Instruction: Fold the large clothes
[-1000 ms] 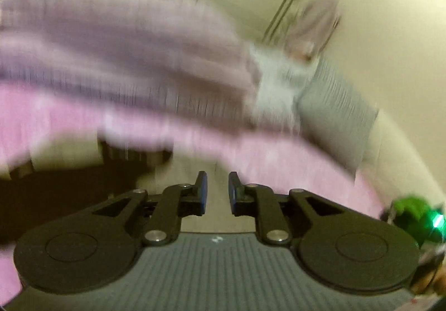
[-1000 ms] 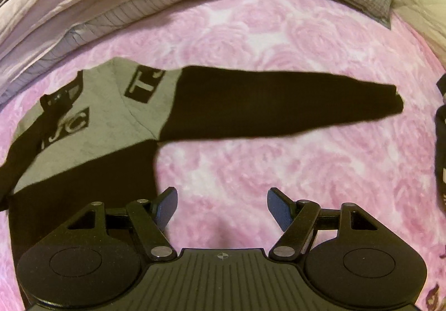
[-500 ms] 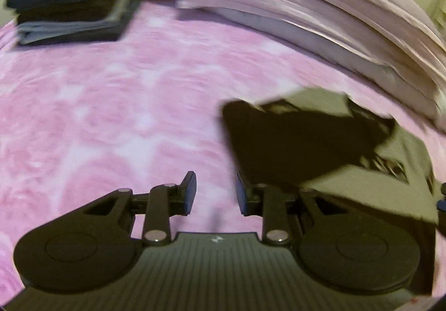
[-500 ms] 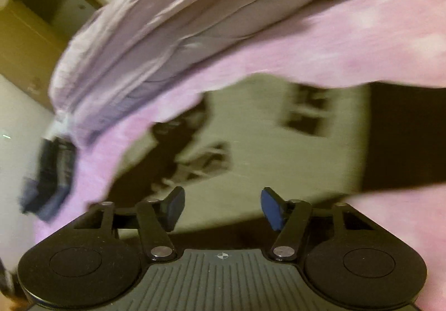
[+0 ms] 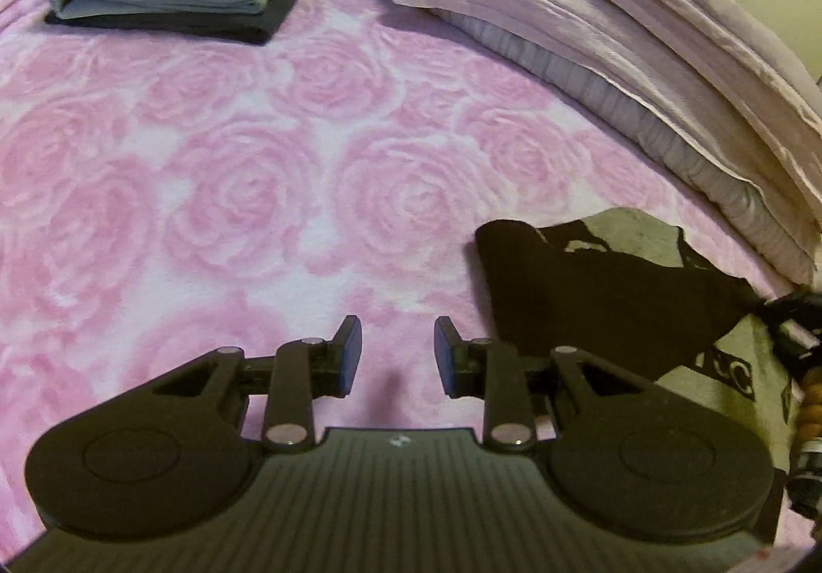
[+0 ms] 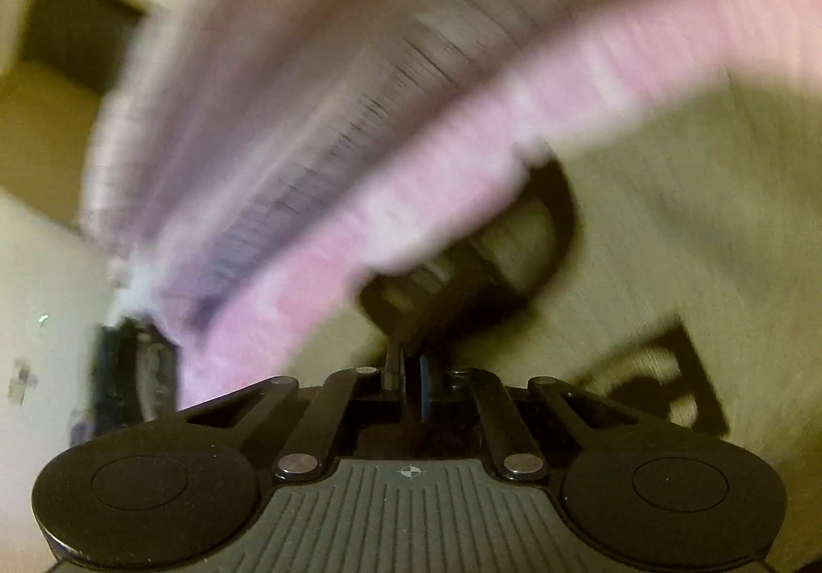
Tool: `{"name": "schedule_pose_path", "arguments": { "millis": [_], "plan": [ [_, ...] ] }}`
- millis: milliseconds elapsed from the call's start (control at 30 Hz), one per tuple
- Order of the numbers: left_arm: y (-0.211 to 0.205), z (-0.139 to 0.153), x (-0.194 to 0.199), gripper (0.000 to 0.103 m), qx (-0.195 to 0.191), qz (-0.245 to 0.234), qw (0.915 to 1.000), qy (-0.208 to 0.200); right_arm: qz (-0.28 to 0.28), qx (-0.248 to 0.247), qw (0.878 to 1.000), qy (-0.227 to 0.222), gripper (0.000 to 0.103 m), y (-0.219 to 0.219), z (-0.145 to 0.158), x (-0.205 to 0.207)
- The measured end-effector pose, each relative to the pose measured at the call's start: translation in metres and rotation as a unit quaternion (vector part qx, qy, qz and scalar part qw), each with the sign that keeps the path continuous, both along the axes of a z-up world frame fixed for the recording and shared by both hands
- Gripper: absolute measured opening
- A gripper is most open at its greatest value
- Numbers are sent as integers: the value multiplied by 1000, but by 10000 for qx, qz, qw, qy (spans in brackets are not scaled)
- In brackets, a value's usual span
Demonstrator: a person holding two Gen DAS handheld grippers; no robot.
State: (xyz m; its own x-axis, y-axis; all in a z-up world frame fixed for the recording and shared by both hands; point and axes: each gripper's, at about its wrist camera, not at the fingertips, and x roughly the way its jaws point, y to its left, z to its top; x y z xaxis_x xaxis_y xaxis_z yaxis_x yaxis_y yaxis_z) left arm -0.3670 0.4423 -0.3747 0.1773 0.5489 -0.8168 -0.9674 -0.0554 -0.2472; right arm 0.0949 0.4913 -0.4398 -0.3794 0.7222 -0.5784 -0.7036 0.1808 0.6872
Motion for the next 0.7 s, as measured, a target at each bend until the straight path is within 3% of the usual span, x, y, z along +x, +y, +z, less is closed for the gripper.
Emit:
{"name": "schedule_pose_path", "arguments": {
  "millis": [133, 200, 267, 333, 433, 533, 633, 700],
  "plan": [
    [2, -2, 15, 25, -43, -359, 9993, 21, -672, 812, 9932, -496, 1, -61, 65, 26],
    [3, -6, 25, 25, -72, -509, 9987, -14, -1087, 755, 9850, -1106, 1, -89, 77, 43],
    [3, -10, 37, 25, -104, -628, 9980, -45, -1212, 349, 9794, -1575, 1, -103, 63, 61],
    [3, -14, 51, 25, -125, -718, 9973, -71, -1209, -258, 9817, -1452, 1, -107, 31, 79],
    [2, -14, 66, 25, -138, -840, 9964, -50, -1032, -736, 9807, -1491, 2, -112, -10, 92],
    [-1, -10, 76, 25, -102, -944, 9954, 80, -1188, -888, 9807, -1274, 4, -121, -17, 99],
    [-3, -6, 85, 25, -111, -1065, 9941, 195, -1296, -1038, 9787, -1205, 26, -134, -8, 104],
    [-4, 0, 95, 25, 5, -1195, 9926, 205, -1427, -1014, 9774, -1187, 31, -140, -3, 111]
  ]
}}
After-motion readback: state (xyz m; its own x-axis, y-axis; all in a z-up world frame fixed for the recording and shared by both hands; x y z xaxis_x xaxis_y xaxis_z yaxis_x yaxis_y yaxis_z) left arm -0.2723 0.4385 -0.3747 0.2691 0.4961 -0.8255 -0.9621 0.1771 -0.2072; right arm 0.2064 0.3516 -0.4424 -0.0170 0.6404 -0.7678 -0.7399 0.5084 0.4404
